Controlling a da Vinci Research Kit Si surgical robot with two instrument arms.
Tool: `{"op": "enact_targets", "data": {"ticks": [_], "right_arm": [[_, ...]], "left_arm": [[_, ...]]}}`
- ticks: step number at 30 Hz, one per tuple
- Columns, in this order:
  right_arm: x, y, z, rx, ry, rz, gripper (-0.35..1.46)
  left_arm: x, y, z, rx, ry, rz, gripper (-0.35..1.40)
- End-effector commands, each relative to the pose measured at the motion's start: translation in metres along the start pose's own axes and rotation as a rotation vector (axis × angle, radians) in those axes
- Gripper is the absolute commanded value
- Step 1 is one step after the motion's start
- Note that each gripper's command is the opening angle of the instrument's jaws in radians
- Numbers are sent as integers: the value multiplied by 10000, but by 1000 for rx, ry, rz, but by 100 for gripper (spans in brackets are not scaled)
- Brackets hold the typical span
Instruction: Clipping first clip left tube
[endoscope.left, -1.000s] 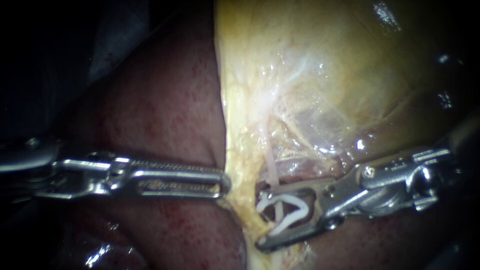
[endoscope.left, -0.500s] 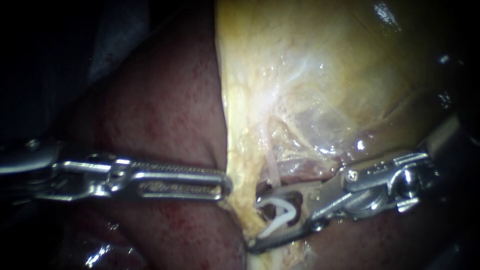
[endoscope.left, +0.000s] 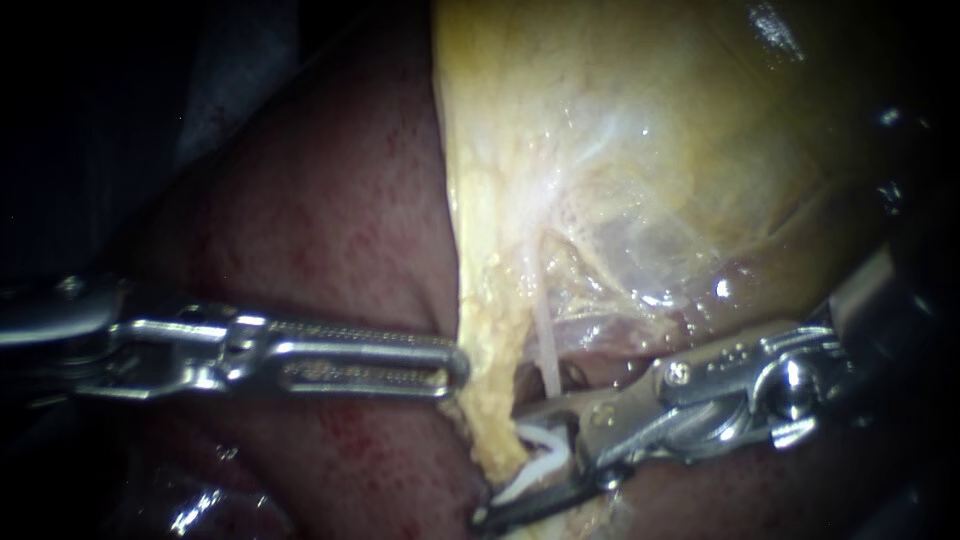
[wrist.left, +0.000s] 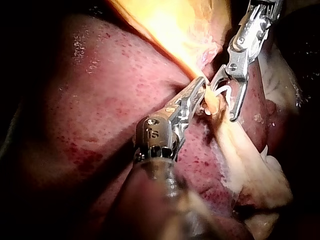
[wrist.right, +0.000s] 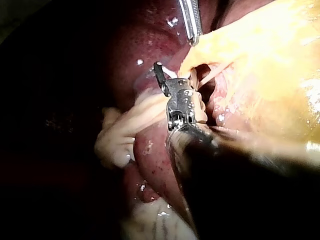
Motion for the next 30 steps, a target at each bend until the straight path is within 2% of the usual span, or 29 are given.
{"op": "enact_targets", "data": {"ticks": [1, 17, 24, 28, 30], "right_arm": [[-1, 0, 1, -1, 0, 11, 49], [4, 12, 8, -6, 3, 43, 42], [2, 17, 6, -6, 4, 66, 23], [0, 20, 3, -6, 1, 66, -1], [-1, 21, 1, -14, -15, 67, -12]], "left_arm": [[0, 0, 0, 0, 0, 0, -35], [-1, 0, 2, -1, -1, -1, -35], [-1, 0, 3, -2, -1, -1, -35], [-2, 0, 3, -2, -1, -1, -35], [-2, 0, 3, -2, -1, -1, -35]]}}
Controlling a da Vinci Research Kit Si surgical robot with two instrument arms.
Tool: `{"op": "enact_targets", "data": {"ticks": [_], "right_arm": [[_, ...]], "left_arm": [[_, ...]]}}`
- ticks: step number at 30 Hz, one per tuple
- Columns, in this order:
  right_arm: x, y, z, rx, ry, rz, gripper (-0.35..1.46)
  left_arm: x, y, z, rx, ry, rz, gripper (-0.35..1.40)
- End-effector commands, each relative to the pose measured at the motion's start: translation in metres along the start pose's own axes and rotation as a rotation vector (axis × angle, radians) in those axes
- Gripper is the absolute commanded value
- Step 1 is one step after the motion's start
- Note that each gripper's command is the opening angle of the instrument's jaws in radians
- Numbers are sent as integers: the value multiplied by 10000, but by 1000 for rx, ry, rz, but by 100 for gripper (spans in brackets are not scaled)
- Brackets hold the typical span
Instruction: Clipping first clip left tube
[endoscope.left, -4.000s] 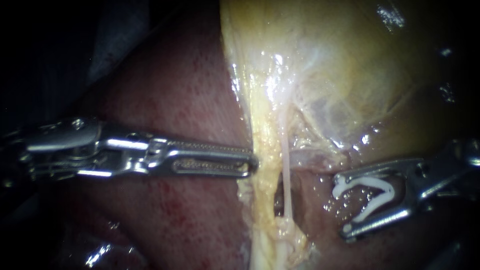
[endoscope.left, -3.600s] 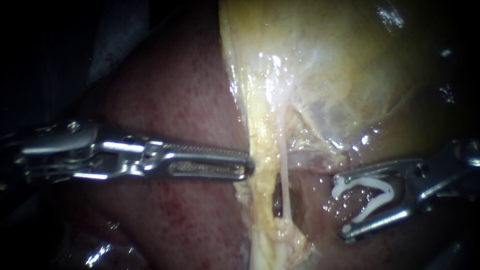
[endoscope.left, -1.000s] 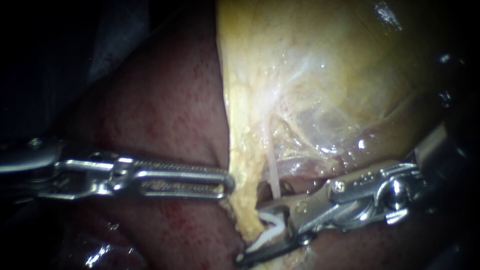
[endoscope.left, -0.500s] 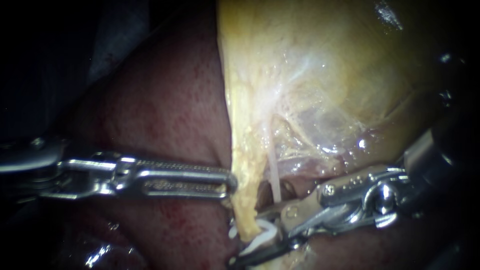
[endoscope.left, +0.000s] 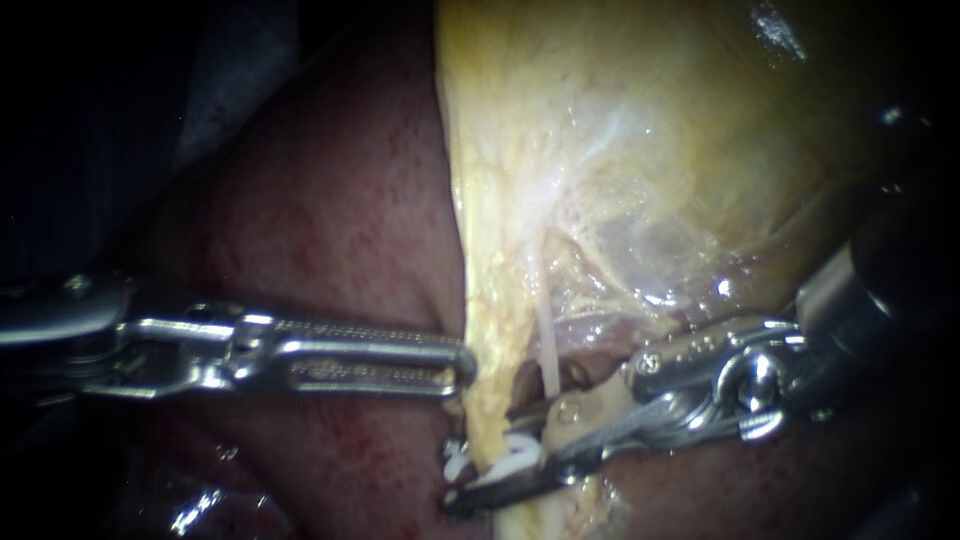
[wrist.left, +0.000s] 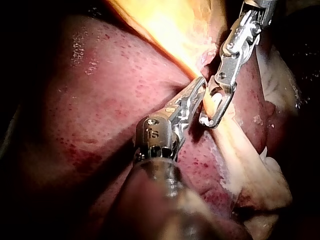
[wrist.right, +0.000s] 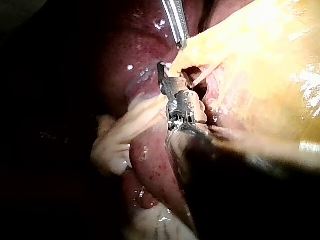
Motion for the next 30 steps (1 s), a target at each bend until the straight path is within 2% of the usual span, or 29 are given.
{"op": "enact_targets", "data": {"ticks": [1, 3, 30], "right_arm": [[1, 0, -2, -7, -15, -1, -14], [0, 1, -3, -16, -30, 0, -17], [-1, 0, -3, -15, -31, -2, -17]], "left_arm": [[0, 0, 0, 0, 0, 0, -35], [0, 0, 0, -3, -1, 0, -35], [-1, 0, 3, -4, -2, -1, -35]]}}
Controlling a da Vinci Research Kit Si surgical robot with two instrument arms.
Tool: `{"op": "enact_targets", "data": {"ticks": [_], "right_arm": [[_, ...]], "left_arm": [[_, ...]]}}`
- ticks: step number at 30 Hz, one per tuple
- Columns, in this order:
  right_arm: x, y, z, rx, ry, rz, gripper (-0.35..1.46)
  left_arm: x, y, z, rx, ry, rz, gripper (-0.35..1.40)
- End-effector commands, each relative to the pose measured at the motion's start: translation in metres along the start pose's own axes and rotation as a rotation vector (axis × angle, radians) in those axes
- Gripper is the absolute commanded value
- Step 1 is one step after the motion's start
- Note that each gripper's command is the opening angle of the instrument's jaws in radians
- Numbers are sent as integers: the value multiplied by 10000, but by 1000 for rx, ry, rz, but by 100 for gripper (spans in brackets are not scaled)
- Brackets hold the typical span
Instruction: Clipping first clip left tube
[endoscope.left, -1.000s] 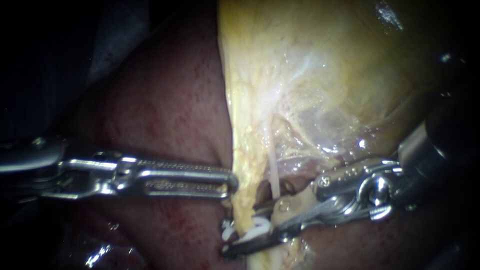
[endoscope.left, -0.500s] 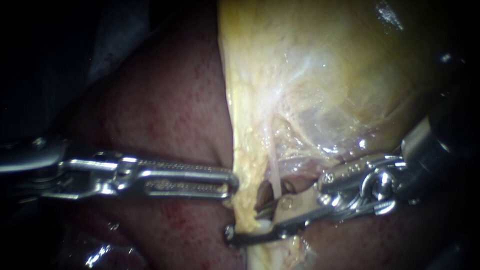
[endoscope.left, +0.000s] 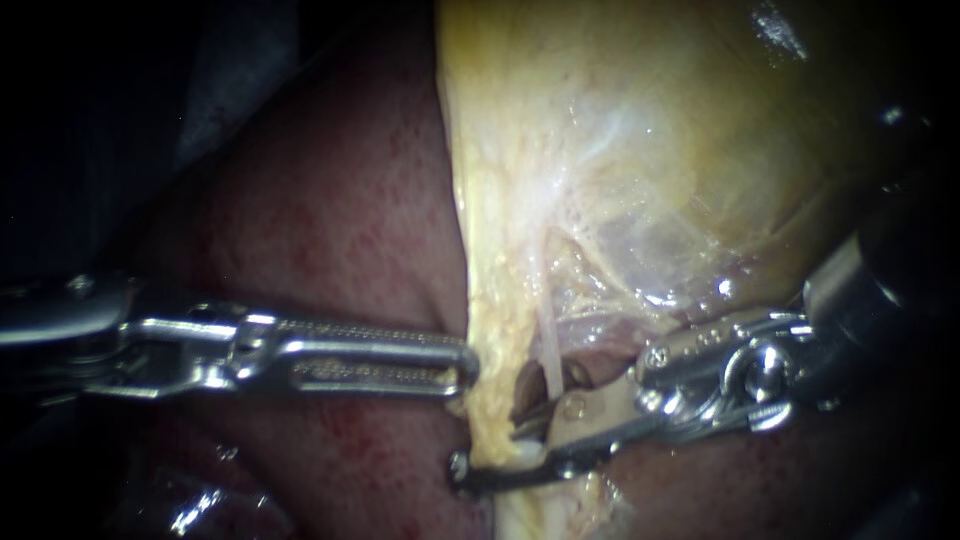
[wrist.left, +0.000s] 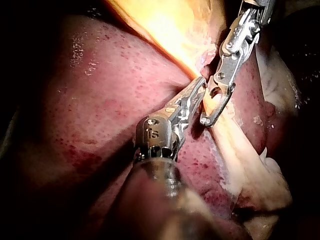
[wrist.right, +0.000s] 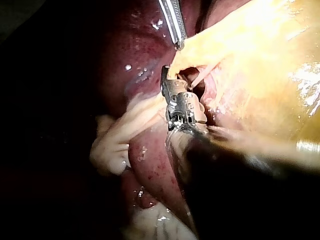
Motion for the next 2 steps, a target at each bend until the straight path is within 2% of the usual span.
{"op": "enact_targets", "data": {"ticks": [1, 2], "right_arm": [[0, 0, 0, 0, 0, 0, -17], [0, 0, 0, 0, 0, 0, -17]], "left_arm": [[0, 0, 0, 0, 0, 0, -35], [0, 0, 0, -1, 0, 0, -35]]}}
